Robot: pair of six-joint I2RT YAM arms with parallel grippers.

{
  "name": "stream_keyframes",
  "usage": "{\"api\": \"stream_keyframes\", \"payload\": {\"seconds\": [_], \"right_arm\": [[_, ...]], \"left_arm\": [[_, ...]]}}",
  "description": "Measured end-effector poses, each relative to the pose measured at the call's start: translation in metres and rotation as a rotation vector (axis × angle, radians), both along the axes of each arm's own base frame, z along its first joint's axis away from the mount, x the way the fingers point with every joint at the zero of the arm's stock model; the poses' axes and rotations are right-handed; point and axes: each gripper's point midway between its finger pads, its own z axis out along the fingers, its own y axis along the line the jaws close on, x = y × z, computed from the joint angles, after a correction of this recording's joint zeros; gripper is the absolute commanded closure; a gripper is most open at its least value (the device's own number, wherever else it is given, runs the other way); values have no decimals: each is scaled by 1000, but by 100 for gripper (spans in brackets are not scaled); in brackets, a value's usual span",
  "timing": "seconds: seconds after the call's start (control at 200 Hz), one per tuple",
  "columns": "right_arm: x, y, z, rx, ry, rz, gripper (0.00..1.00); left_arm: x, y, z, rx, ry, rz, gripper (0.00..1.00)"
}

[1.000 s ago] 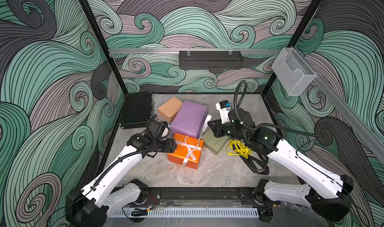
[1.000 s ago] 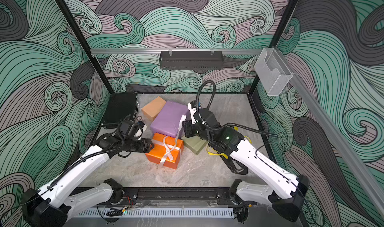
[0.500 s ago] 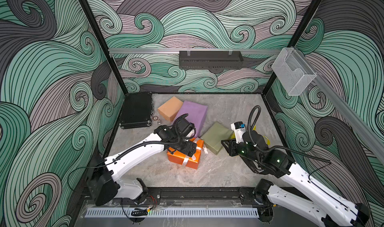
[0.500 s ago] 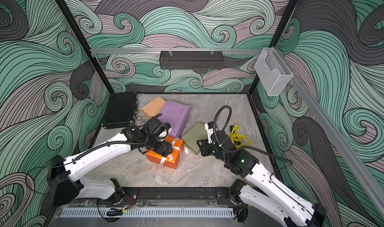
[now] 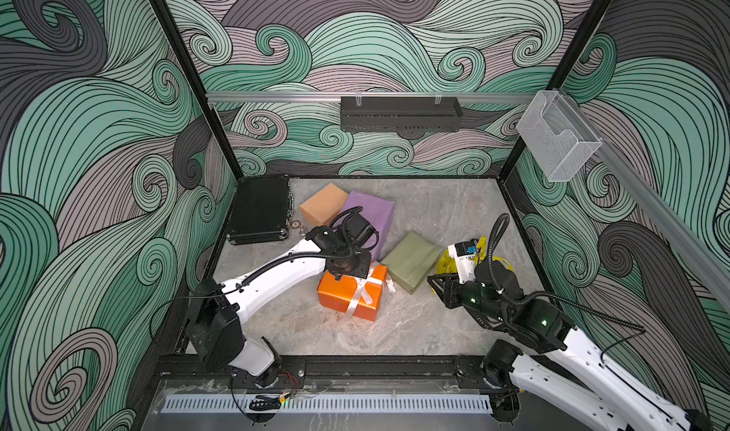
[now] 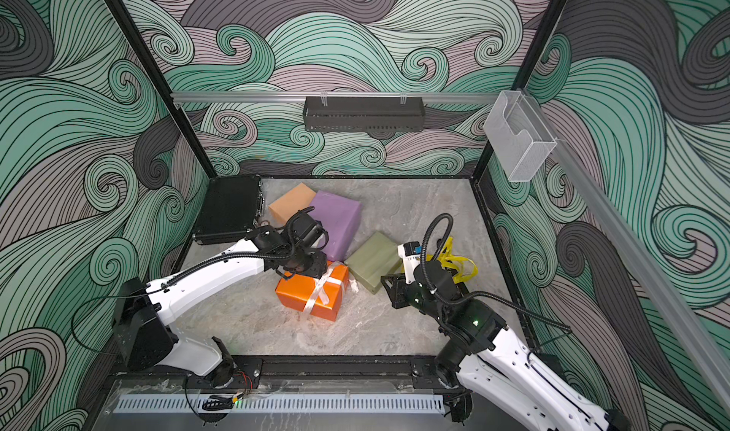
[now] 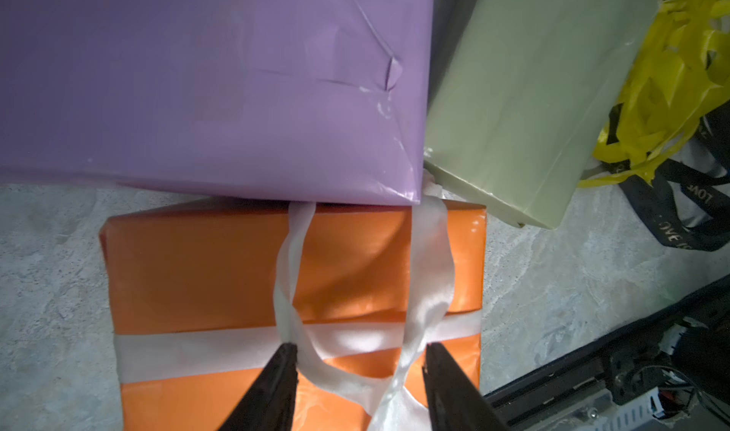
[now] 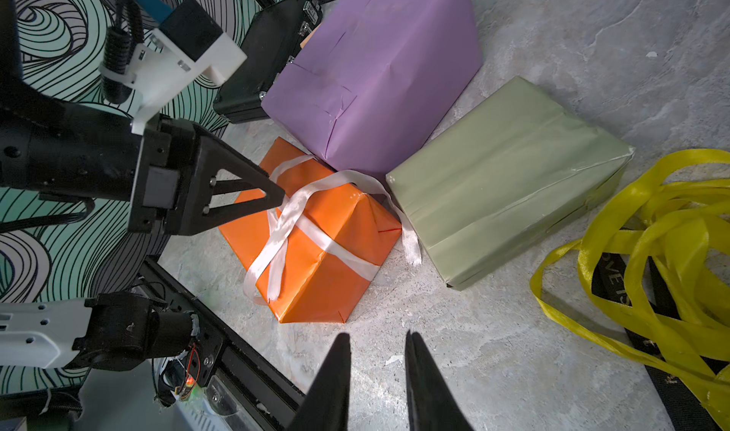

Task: Untie the ribbon bows on the gift boxes
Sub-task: Untie the ribbon from the gift box.

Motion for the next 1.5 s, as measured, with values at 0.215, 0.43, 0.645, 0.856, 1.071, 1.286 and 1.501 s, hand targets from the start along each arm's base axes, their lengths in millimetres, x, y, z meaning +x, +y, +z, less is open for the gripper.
{"api": "stream_keyframes", "payload": {"seconds": [0.215,0.43,0.645,0.856,1.071,1.286,1.501], "right_arm": [[-5,-1,0,-2,4,15,74],[-3,1,4,-14,4,24,75],[1,11,2,-29,38,48,75],[9,28,5,-36,76,82,75],[19,50,5,-17,105,123,75],[28,85,-10,-35,180,196,71],[44,159,-3,-88,186,334,68]], "left_arm": [[2,15,-8,50,-8,73,49],[3,20,-5,46,-30,97,61],[6,15,-19,53,20,107,71],[10,17,-20,42,25,125,100],[22,25,-4,-9,-13,168,100],[44,59,43,-120,-137,292,100],[59,110,58,-179,-206,446,100]]}}
